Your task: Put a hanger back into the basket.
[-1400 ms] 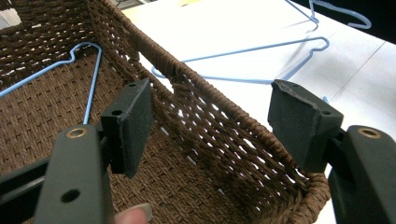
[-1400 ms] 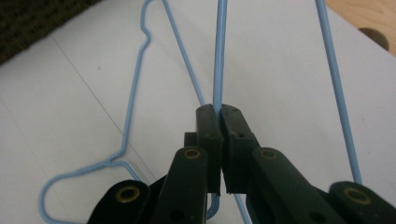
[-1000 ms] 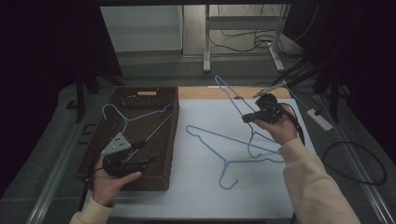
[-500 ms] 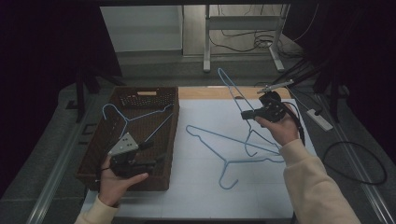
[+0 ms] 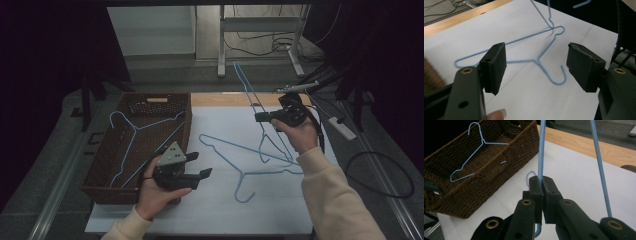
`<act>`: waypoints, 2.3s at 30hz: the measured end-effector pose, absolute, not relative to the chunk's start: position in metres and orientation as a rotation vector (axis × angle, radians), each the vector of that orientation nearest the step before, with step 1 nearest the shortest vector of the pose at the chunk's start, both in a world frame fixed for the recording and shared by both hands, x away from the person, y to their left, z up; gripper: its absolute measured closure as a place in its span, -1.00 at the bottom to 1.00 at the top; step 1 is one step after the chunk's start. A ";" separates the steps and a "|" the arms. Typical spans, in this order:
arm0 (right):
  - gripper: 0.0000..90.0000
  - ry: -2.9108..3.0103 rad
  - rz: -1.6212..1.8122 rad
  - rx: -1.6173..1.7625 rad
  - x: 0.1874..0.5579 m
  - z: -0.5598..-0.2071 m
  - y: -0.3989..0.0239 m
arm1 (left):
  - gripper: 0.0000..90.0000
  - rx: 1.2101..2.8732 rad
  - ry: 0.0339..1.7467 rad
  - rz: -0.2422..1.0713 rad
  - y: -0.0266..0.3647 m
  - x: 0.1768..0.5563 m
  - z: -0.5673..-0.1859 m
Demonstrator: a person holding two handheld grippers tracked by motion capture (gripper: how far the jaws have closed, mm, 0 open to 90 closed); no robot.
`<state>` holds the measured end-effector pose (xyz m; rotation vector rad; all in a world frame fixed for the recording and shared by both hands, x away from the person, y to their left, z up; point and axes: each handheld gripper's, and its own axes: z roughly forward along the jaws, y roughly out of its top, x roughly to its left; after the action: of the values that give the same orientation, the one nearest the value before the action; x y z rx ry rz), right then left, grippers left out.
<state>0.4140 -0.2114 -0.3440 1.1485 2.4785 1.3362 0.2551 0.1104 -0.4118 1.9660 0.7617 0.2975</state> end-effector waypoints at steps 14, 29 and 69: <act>0.95 2.406 1.541 1.221 0.412 -0.334 -0.222 | -0.23 1.963 0.762 0.267 0.093 0.266 -0.413; 0.95 2.367 1.709 1.246 0.406 -0.327 -0.223 | -0.23 1.967 0.730 0.233 0.044 0.289 -0.419; 0.89 2.298 1.928 1.275 0.408 -0.337 -0.219 | 0.95 1.982 0.728 0.232 -0.013 0.344 -0.433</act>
<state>0.4081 -0.2188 -0.3371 1.2748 2.2975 1.9276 0.3442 -0.0133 -0.4333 1.9820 0.7282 0.2321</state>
